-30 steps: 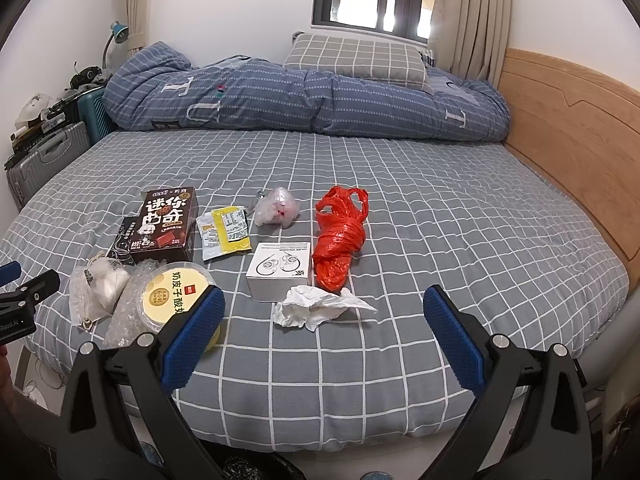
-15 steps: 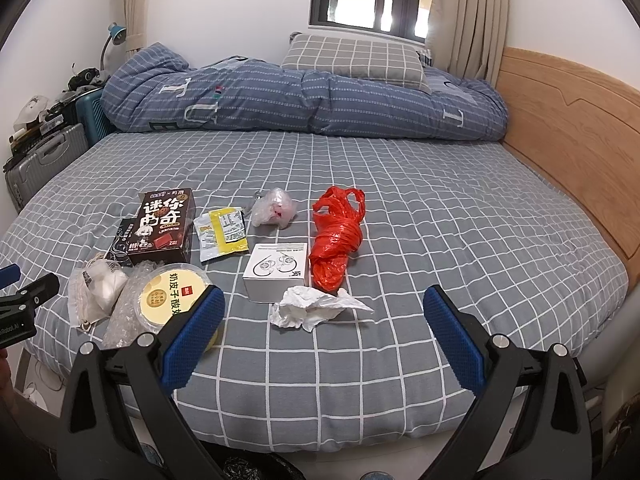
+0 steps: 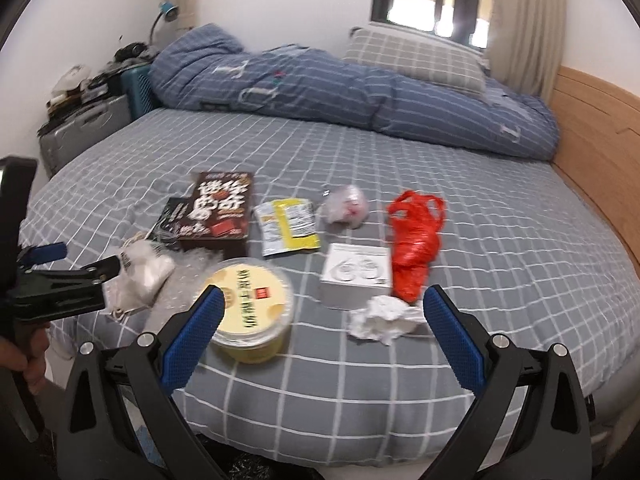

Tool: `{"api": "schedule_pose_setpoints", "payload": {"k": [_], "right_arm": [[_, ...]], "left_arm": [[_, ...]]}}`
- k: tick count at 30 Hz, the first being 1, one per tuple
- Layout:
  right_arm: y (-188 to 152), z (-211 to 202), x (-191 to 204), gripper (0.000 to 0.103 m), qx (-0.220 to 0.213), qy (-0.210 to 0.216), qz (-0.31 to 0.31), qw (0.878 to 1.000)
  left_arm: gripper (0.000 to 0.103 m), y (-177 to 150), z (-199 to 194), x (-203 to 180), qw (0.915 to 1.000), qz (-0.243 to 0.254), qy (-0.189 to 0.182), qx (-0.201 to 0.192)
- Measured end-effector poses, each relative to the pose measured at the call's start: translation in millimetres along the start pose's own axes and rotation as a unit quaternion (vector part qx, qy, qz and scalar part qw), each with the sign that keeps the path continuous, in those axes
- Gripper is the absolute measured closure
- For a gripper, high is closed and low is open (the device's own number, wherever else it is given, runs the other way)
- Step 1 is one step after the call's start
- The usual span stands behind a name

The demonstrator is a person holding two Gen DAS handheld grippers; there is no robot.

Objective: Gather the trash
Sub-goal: 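Grasp the white mesh bag with the left tool while the right tool grasps the yogurt tub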

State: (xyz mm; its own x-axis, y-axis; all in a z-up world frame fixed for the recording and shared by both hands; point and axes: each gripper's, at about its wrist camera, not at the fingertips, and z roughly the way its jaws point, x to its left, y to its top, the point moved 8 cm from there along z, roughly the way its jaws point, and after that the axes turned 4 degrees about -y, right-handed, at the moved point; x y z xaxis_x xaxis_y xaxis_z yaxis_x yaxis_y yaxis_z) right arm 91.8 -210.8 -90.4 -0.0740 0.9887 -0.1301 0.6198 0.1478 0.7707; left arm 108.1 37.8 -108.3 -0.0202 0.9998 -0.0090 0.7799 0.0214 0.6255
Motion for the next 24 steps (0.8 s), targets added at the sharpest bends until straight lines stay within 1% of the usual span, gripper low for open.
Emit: {"api": "schedule_pose_setpoints", "payload": {"k": [3,7,13,16,21,24], "right_arm": [[-2.6,13.0,13.9,0.007,0.011,0.008,-0.008,1.000],[-5.8,29.8,28.0,0.007,0.028,0.019,-0.006,0.999],[-12.3,49.2,42.7,0.007,0.052,0.028,-0.003,0.998],[-15.8,56.2,48.1,0.007,0.061,0.023,-0.009,0.998],[-19.4,63.7,51.5,0.007,0.072,0.040,0.006,0.997],[-20.4,64.5,57.9,0.008,0.073,0.047,0.003,0.996]], "left_arm": [[0.006,0.8,11.7,3.4,1.0000,0.001,-0.003,0.009],[0.006,0.3,29.3,9.1,0.9993,-0.012,-0.016,0.030],[0.007,1.1,44.2,6.4,0.9991,-0.003,-0.017,0.039],[0.009,0.6,52.5,7.1,0.9987,-0.005,-0.019,0.047],[0.014,3.5,60.8,3.2,0.9987,0.001,-0.022,0.047],[0.016,3.3,65.3,2.0,0.9985,0.000,-0.025,0.049]]}}
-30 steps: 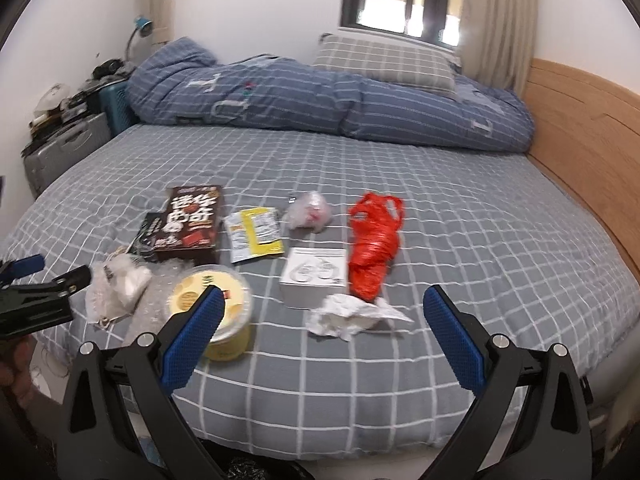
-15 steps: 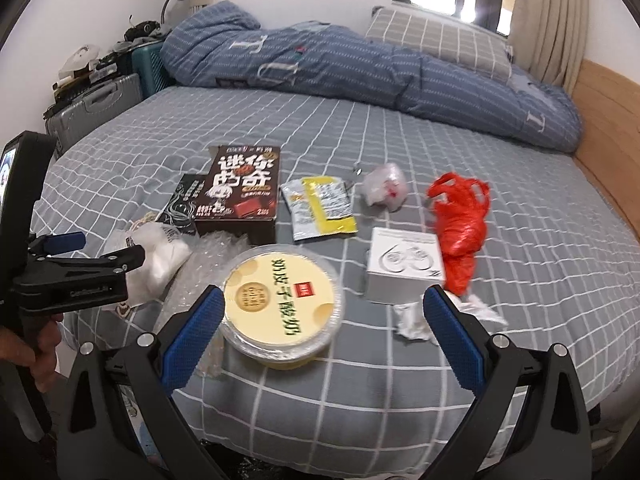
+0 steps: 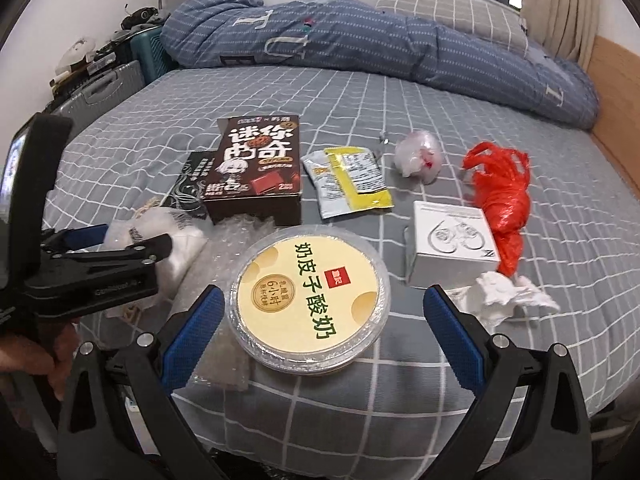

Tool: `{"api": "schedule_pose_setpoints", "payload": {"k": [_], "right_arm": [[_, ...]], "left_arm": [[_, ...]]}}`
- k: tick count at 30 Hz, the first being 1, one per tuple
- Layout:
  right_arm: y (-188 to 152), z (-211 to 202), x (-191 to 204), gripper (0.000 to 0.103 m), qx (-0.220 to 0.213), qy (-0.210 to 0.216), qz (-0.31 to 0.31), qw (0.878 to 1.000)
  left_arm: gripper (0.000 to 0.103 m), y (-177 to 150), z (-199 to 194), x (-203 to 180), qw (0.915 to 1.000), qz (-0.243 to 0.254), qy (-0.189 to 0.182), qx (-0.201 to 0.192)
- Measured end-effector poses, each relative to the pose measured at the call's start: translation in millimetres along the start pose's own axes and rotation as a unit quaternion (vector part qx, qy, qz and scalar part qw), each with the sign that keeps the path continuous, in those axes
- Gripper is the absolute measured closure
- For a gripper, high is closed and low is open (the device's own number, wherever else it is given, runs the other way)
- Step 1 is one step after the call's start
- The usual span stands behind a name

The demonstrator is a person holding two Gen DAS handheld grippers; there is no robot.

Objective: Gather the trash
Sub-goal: 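Grasp the white mesh bag with the left tool while the right tool grasps the yogurt tub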

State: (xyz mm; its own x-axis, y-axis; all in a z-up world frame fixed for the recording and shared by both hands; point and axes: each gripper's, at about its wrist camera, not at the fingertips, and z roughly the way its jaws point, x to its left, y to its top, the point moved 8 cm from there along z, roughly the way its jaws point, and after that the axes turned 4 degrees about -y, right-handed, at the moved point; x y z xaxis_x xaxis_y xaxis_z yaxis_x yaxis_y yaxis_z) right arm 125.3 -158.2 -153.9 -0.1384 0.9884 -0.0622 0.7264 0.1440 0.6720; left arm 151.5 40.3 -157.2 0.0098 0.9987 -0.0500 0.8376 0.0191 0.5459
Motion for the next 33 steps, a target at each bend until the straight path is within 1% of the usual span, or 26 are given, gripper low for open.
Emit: {"api": "schedule_pose_setpoints", "payload": {"k": [5,9,12,13,15,17,20,24,25,26,28,30,31,32,33], "right_arm": [[-0.4,0.7,5.3,0.007,0.000,0.004,-0.004,1.000],[-1.3,1.3,7.6,0.008,0.003,0.006,-0.004,1.000],[-2.3,0.5,10.2,0.008,0.003,0.007,-0.006,1.000],[-2.4,-0.1,11.4,0.008,0.002,0.007,-0.008,1.000],[-2.5,-1.4,12.2,0.008,0.000,0.002,-0.008,1.000],[-2.5,-1.5,12.3,0.007,0.000,0.002,-0.007,1.000],[-4.2,2.7,9.6,0.007,0.004,-0.013,-0.006,1.000],[-8.3,11.0,3.3,0.007,0.020,-0.021,0.007,1.000],[-7.8,11.1,1.7,0.007,0.019,-0.022,0.011,1.000],[-7.3,11.3,0.8,0.007,0.019,-0.023,0.012,0.999],[-7.1,11.9,-1.0,0.007,0.018,-0.024,0.015,0.999],[-7.7,13.4,-1.3,0.008,0.020,-0.023,0.017,0.999],[-7.7,13.6,-0.5,0.008,0.018,-0.023,0.016,0.999],[-7.7,13.5,0.4,0.009,0.017,-0.024,0.014,0.999],[-7.7,13.6,1.6,0.013,0.017,-0.024,0.012,1.000]], "left_arm": [[0.030,-2.3,3.3,-2.5,0.9994,-0.014,-0.031,0.008],[0.037,-3.4,6.0,-6.0,0.9993,-0.012,-0.036,0.008],[0.046,-4.2,6.2,-8.4,0.9992,-0.011,-0.039,0.007],[0.050,-4.7,6.3,-10.1,0.9989,-0.012,-0.044,0.008],[0.055,-4.6,6.3,-10.6,0.9989,-0.012,-0.044,0.006],[0.063,-4.9,6.2,-11.0,0.9988,-0.013,-0.047,0.007],[0.067,-5.2,5.6,-10.5,0.9984,-0.019,-0.052,0.006],[0.067,-7.0,7.0,-11.1,0.9988,-0.014,-0.048,0.005],[0.059,-7.1,7.1,-10.5,0.9990,-0.013,-0.043,0.002],[0.047,-7.2,7.4,-8.6,0.9994,-0.013,-0.032,0.000],[0.039,-7.1,9.0,-4.8,0.9997,-0.015,-0.017,-0.004],[0.039,-7.4,10.5,-4.2,0.9995,-0.020,-0.024,-0.004],[0.042,-7.5,11.5,-4.5,0.9994,-0.021,-0.028,-0.002],[0.049,-7.6,12.0,-5.8,0.9992,-0.021,-0.034,-0.001],[0.053,-8.2,12.7,-7.4,0.9989,-0.021,-0.041,0.001]]}}
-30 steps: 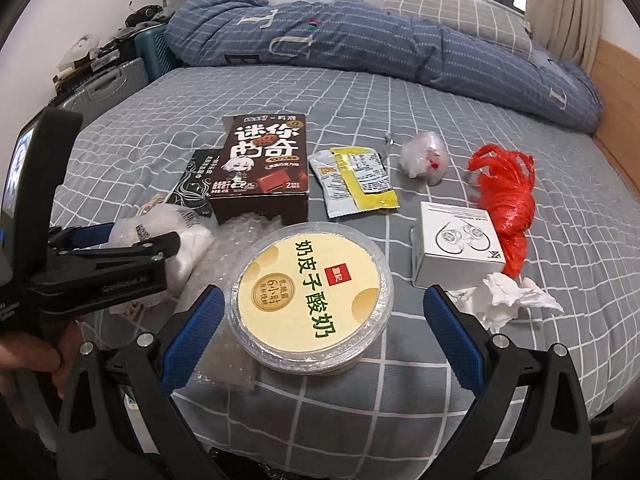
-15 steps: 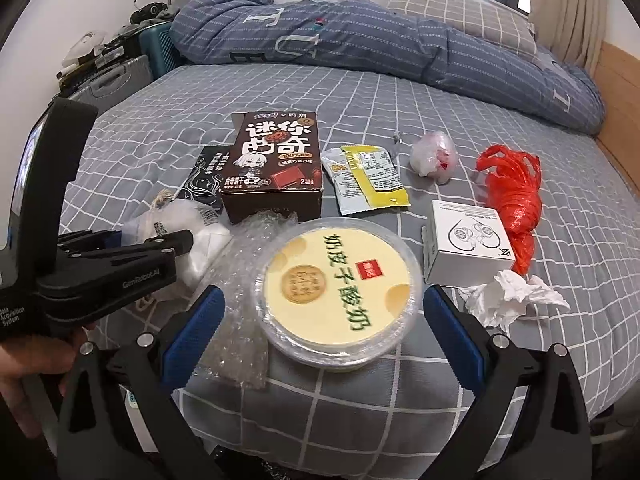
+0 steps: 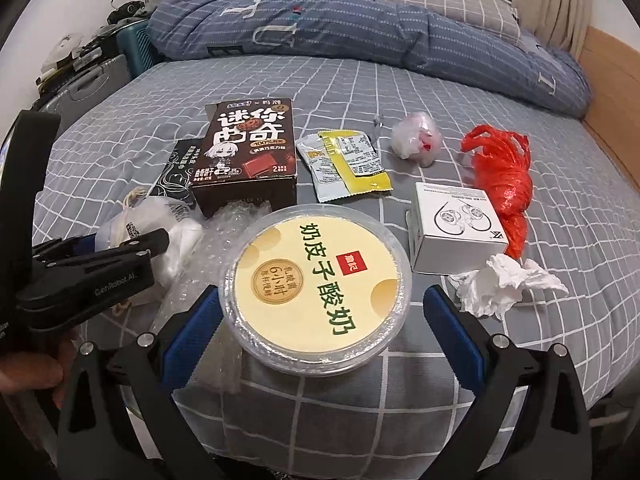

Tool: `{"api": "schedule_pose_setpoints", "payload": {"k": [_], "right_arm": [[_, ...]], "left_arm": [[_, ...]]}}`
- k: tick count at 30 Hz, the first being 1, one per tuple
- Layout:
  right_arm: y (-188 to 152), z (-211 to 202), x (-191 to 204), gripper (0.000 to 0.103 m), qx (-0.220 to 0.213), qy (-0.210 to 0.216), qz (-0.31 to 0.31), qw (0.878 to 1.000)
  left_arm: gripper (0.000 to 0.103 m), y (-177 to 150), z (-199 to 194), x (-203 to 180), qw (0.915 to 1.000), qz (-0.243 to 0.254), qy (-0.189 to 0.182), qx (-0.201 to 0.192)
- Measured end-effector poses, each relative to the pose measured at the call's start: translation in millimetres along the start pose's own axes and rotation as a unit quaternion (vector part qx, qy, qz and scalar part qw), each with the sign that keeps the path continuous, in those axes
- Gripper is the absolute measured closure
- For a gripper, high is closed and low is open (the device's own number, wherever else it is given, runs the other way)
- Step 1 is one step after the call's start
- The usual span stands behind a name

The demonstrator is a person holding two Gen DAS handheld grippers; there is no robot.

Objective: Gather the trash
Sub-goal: 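Grasp the white mesh bag with the left tool while the right tool grasps the yogurt tub, then carry the mesh bag and yogurt tub with both tools over the black bin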

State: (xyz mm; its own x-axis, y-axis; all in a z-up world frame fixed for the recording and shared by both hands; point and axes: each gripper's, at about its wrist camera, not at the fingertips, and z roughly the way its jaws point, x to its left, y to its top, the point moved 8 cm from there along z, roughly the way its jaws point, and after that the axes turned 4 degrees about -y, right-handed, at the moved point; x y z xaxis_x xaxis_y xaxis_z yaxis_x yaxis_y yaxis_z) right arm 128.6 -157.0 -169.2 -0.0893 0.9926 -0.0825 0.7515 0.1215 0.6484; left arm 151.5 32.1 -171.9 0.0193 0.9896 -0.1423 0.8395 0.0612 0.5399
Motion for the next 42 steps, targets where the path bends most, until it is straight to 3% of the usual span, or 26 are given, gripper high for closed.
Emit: {"api": "schedule_pose_setpoints", "payload": {"k": [2,7,27,42], "right_arm": [[-0.3,0.9,2.0,0.016,0.001,0.004,-0.001,1.000],[0.0,0.3,3.2,0.020,0.000,0.004,-0.004,1.000],[16.4,-28.3,-10.9,0.020,-0.036,-0.002,0.008,0.999],[18.8,-83.9,-30.5,0.020,-0.078,-0.008,0.009,0.997]], "left_arm": [[0.064,0.1,-0.2,-3.3,1.0000,0.002,-0.008,0.002],[0.074,1.8,-4.9,-6.7,0.9999,0.005,-0.015,-0.005],[0.075,17.5,-47.3,-14.5,0.9990,0.008,-0.015,-0.041],[0.075,4.9,-99.8,-35.1,0.9971,0.023,-0.024,-0.068]]}}
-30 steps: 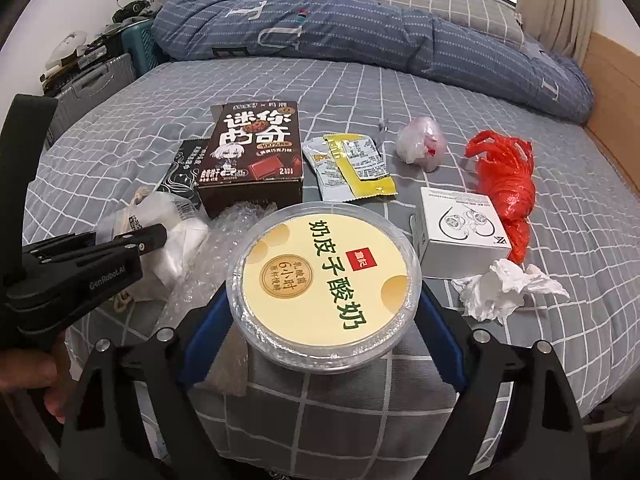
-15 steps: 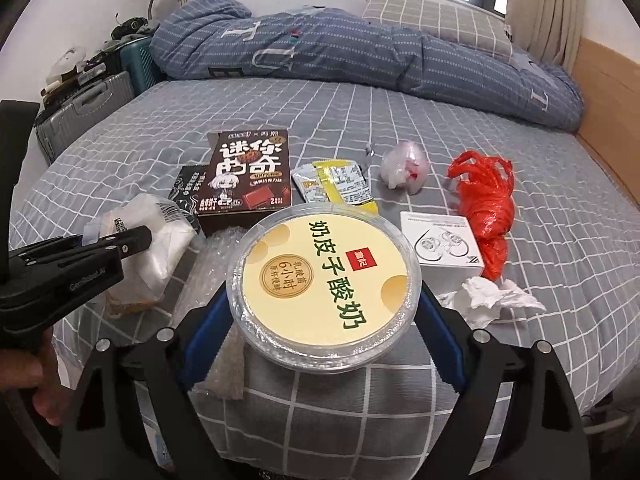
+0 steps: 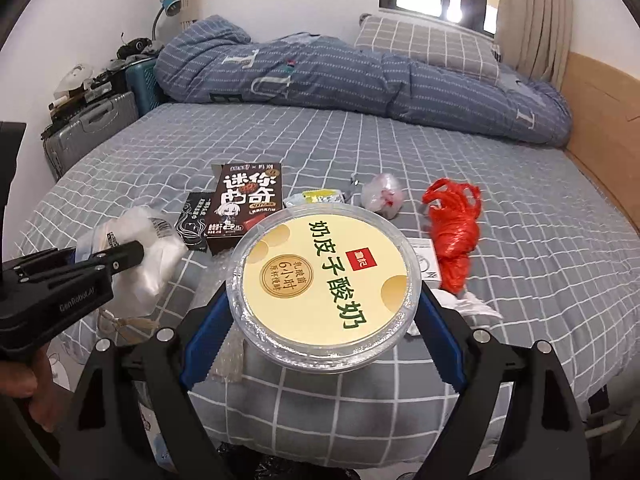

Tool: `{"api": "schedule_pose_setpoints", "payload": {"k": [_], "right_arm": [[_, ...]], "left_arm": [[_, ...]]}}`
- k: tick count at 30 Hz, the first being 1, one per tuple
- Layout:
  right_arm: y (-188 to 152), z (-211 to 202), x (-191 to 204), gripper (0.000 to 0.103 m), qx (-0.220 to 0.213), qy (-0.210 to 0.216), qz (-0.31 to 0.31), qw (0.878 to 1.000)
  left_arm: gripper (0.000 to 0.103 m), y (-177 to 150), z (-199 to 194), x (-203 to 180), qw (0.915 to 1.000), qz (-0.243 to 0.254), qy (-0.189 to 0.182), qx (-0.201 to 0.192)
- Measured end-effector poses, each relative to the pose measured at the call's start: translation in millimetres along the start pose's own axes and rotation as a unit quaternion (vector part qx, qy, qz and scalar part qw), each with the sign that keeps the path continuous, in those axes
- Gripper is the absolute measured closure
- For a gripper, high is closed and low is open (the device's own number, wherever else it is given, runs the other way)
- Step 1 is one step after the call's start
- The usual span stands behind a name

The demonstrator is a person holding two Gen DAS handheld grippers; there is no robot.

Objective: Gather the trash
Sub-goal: 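Carry the mesh bag and yogurt tub with both tools over the black bin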

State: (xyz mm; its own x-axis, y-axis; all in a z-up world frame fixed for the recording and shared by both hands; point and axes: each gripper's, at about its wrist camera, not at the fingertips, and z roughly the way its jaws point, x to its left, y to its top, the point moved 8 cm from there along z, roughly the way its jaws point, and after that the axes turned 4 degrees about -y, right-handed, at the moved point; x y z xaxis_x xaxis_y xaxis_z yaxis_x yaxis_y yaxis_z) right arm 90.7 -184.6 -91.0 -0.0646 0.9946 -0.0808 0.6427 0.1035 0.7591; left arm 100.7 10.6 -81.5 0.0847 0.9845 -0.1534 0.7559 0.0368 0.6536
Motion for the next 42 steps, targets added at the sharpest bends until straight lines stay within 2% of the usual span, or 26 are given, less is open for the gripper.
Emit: {"api": "schedule_pose_setpoints", "payload": {"k": [9,17,21,30,42], "right_arm": [[-10.7,-23.4,-11.3,0.020,-0.011,-0.002,0.001,1.000],[-28.0,-42.9,-22.9,0.020,-0.017,0.001,0.027,0.999],[-39.7,-48.6,-24.7,0.020,-0.018,-0.002,0.030,0.999],[-68.2,-62.7,-22.9,0.020,-0.002,-0.002,0.026,1.000],[-118.2,-77.7,-19.5,0.020,0.033,0.000,0.022,0.999]], "left_arm": [[0.075,-26.6,-23.6,-5.9,1.0000,-0.001,0.000,-0.004],[0.075,-53.3,-47.6,-7.0,0.9997,-0.012,-0.002,-0.020],[0.075,-79.2,-47.5,-15.9,1.0000,0.001,0.002,-0.006],[0.075,-112.3,-53.3,-21.6,1.0000,-0.001,0.003,0.005],[0.075,-162.3,-53.9,-4.3,0.9986,-0.014,0.032,0.040]]}}
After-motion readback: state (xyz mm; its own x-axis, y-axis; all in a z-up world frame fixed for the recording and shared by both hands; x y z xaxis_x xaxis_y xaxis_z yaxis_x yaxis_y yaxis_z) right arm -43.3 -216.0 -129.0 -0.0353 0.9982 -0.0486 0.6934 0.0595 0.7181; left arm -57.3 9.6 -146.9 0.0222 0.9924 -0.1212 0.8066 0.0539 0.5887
